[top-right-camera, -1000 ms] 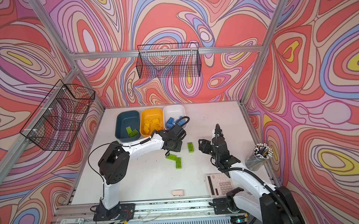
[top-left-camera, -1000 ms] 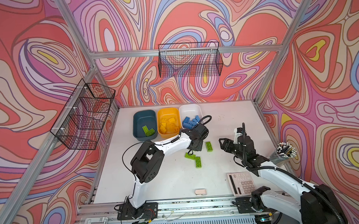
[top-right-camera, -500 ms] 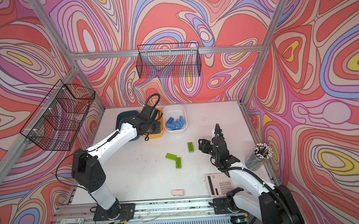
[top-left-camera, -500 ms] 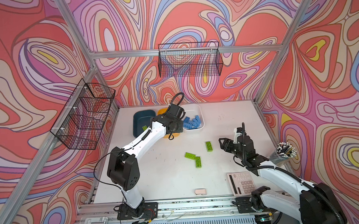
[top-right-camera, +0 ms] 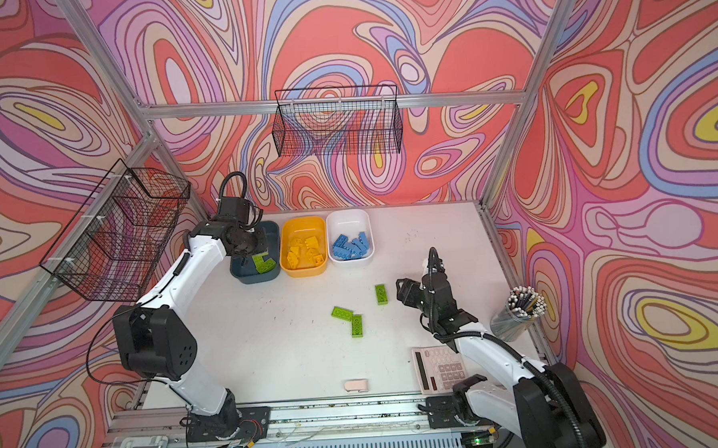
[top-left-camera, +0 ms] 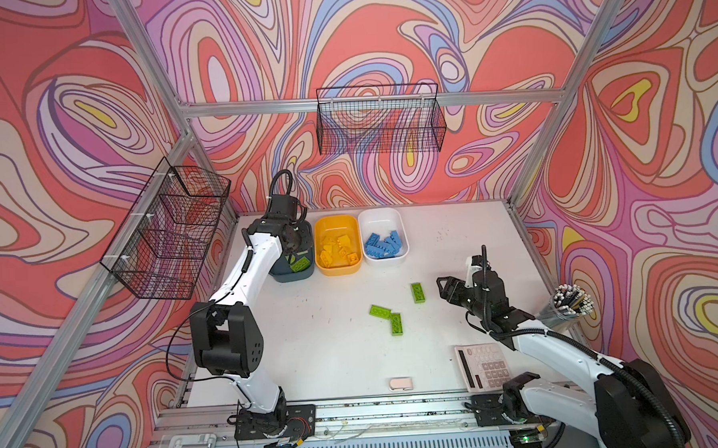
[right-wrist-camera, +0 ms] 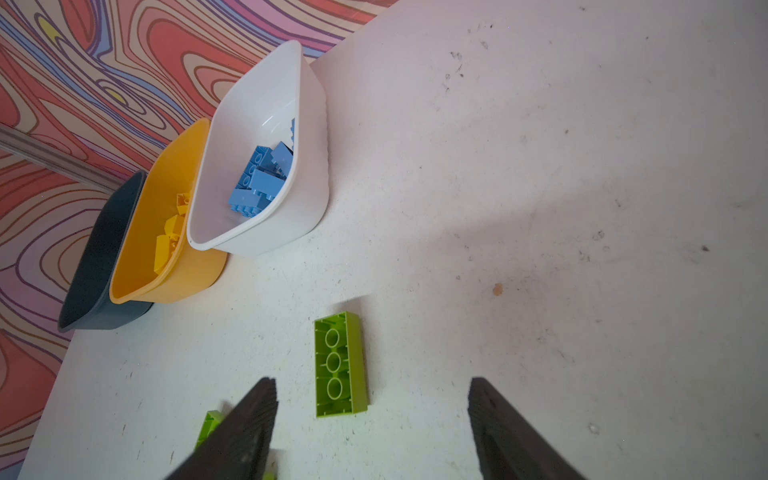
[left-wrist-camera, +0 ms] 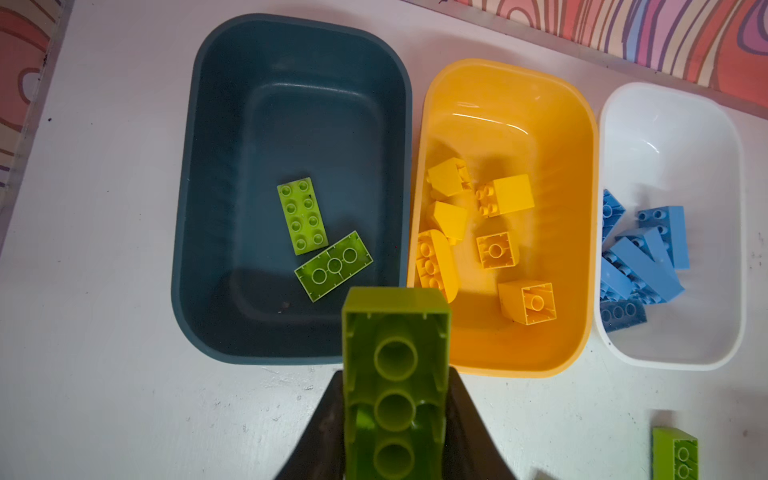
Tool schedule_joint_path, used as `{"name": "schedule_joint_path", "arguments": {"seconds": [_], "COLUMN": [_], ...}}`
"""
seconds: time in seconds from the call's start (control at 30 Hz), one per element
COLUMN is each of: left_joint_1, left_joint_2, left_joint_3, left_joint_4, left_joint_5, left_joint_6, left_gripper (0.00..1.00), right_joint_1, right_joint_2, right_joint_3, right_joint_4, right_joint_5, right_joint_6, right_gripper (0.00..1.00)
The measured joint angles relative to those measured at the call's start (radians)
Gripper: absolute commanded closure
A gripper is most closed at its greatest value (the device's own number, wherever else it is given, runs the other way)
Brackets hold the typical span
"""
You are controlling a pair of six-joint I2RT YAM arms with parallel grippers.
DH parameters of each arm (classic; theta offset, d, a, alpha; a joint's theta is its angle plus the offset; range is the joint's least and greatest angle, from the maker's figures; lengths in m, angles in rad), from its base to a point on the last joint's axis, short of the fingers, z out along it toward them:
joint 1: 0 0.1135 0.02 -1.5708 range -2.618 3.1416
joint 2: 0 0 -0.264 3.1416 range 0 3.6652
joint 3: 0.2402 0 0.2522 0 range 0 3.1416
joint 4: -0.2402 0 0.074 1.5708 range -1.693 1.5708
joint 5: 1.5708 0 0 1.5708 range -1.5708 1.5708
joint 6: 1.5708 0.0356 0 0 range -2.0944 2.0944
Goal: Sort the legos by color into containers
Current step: 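Carry the green brick into the dark teal tub and release it with the left gripper, then withdraw the left arm while the right gripper moves to a green brick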
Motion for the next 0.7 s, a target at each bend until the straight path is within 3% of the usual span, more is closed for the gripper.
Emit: {"name": "schedule_joint_path", "arguments": {"seconds": [0.47,0.6,0.7], "left_joint_1": [0.090,0.099,0.099], "left_joint_2": [0.232,0.309,0.330], "left_joint_3": [0.076,0.116,0.140], "left_joint_4": [-0.006,-0.006,-0.008], "left_joint_5": [0.026,0.026,0.026], "left_joint_6": [0.013,0.005,0.005], "left_gripper": [0.71,0.63,0.51], "right_joint_1": [0.000,0.000,0.000], "right_joint_2": [0.001,0.008,0.010], "right_joint_3": [-0.001,-0.002,-0.006], "right_joint_4": [0.029,0.039,0.044], "right_joint_5": [-0.021,-0.037,-0.047], "right_joint_6": [-0.011,-0.016,-0.020], "right_gripper": [0.22,0.22,0.22]}}
